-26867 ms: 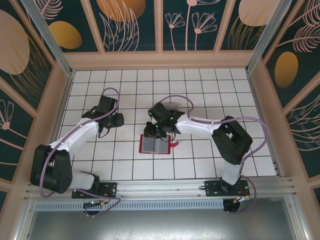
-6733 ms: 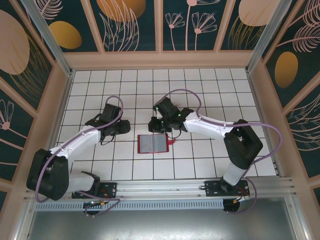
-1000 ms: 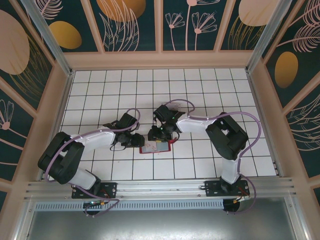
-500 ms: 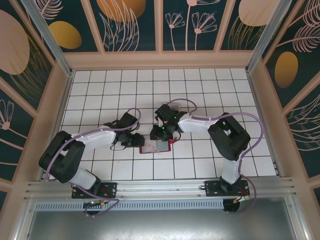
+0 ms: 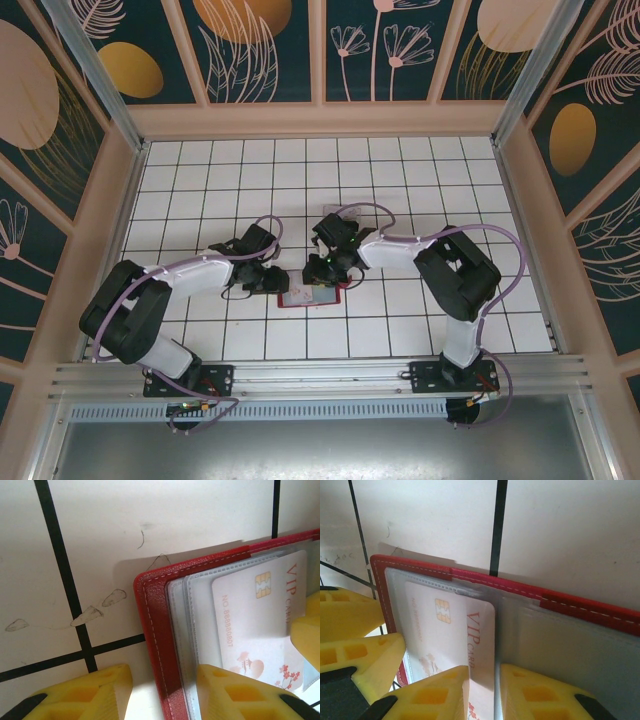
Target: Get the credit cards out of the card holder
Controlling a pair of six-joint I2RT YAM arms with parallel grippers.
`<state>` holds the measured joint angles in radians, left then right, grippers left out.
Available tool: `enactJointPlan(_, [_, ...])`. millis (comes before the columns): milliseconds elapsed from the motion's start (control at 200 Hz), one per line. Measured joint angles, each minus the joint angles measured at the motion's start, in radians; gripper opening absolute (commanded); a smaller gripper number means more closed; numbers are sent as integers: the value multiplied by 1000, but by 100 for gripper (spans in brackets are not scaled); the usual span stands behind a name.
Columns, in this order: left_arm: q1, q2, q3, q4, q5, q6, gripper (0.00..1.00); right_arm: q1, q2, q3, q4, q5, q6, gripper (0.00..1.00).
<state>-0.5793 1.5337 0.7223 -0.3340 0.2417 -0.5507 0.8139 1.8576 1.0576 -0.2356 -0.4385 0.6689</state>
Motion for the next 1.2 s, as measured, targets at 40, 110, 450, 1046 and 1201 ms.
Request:
enactJointPlan(40, [0, 3, 2, -2, -2, 0, 41, -2, 0, -8, 13, -9, 2, 23])
enactJointPlan(110, [0, 5, 5, -6, -3, 0, 40, -8, 0, -26, 42, -28, 8, 22])
enactJointPlan(450, [0, 5, 5, -8, -5, 0, 40, -27, -2, -86, 164, -109, 45, 19])
enactJointPlan(1046, [0, 5, 5, -8, -6, 0, 40, -35, -42, -137, 232, -142, 71, 10])
enactJointPlan(1201, [0, 5, 5, -8, -6, 0, 40, -39, -51, -141, 229, -138, 70, 9])
